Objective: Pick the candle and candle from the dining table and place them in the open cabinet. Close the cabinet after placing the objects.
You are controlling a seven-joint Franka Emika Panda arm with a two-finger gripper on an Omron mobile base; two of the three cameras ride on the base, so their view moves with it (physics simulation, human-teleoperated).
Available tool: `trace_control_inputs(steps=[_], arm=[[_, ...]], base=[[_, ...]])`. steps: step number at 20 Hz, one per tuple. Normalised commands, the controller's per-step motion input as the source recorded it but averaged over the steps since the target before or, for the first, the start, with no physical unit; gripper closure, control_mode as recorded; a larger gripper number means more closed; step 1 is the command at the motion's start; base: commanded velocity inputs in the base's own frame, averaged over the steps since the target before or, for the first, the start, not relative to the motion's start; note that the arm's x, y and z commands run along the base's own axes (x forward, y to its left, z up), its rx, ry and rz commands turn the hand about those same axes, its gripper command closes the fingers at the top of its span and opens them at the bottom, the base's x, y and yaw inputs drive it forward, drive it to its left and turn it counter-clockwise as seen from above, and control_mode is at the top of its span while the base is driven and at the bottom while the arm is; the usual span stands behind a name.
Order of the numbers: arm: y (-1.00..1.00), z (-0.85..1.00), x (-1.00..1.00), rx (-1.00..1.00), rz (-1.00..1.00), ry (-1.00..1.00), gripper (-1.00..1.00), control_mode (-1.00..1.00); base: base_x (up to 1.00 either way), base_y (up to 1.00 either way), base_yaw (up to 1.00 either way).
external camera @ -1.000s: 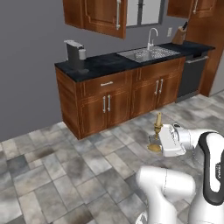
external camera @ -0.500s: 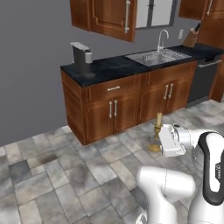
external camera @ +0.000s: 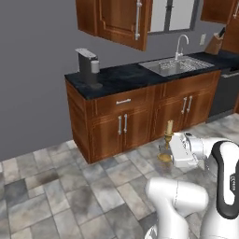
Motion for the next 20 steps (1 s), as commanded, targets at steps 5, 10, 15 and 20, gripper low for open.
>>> trace_control_inputs(steps=[5,10,15,20], arm=[[0.00,0.00,0.00,0.00,0.00,0.00,1.00,1.00],[0.00,0.00,0.00,0.00,0.00,0.00,1.00,1.00],[0.00,0.00,0.00,0.00,0.00,0.00,1.00,1.00],[0.00,0.00,0.00,0.00,0.00,0.00,1.00,1.00]], base=[[0.61,-0.39,0.12],[0.55,-0.45,0.13],[0.50,-0.47,0.13],[0.48,-0.45,0.14]])
